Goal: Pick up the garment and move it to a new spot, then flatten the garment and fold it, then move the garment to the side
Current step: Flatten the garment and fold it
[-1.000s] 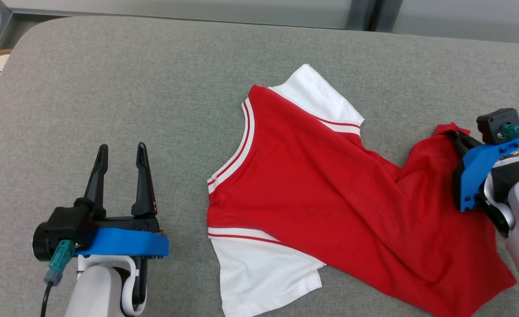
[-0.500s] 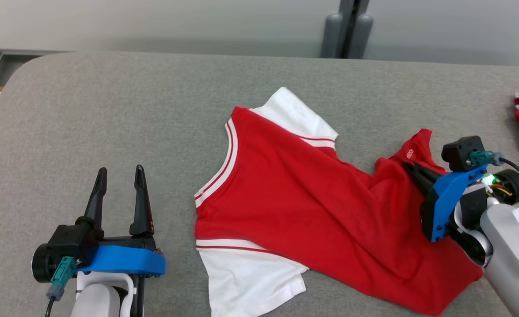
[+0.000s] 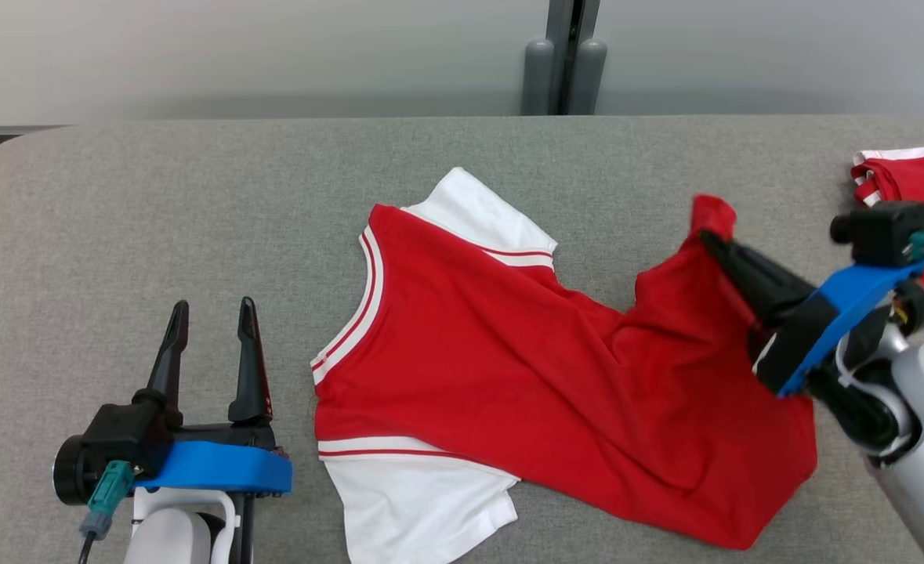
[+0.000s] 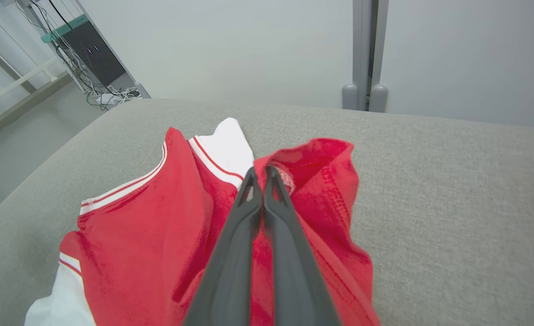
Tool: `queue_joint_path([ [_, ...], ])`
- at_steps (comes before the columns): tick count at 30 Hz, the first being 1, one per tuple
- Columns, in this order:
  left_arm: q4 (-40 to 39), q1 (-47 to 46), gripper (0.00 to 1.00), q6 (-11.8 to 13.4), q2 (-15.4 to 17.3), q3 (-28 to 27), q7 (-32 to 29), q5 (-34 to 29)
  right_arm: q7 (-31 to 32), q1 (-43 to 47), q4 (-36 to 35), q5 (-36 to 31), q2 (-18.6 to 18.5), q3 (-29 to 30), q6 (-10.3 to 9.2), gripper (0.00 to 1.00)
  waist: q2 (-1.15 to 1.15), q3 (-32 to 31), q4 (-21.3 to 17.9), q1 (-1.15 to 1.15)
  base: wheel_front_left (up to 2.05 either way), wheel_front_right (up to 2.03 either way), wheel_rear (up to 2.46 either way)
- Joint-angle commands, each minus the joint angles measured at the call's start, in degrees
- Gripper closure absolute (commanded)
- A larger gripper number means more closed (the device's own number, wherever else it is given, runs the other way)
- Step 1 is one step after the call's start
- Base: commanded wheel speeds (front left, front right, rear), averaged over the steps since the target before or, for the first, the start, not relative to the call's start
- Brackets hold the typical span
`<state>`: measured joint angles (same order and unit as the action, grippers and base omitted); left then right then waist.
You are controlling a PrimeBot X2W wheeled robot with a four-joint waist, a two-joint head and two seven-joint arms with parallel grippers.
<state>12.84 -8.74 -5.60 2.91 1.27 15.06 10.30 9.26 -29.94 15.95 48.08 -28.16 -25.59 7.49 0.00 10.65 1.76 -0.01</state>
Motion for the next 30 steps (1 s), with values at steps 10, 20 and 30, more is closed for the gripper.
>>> queue_joint_path([
  [10, -0.15, -2.00, 0.00, 0.07, -0.02, 0.63, 0.14, 0.29, -0.27, -10.07, 3.17, -1.17, 4.19, 7.15, 0.01, 1.00, 0.00, 1.63, 1.92, 0.01, 0.00, 0.00, 0.00],
  [20, 0.05, -0.59, 0.00, 0.67, -0.03, 0.29, 0.14, 0.71, -0.68, -14.14, 1.81, -2.35, 5.16, 10.24, 0.01, 1.00, 0.00, -0.18, 3.18, 0.01, 0.00, 0.00, 0.00],
  [30, -0.53, 0.33, 0.00, 0.95, -0.03, -0.01, 0.14, 0.35, 1.25, -11.05, -6.65, -5.95, 5.96, 13.11, 0.01, 1.00, 0.00, -1.06, 1.75, 0.01, 0.00, 0.00, 0.00],
])
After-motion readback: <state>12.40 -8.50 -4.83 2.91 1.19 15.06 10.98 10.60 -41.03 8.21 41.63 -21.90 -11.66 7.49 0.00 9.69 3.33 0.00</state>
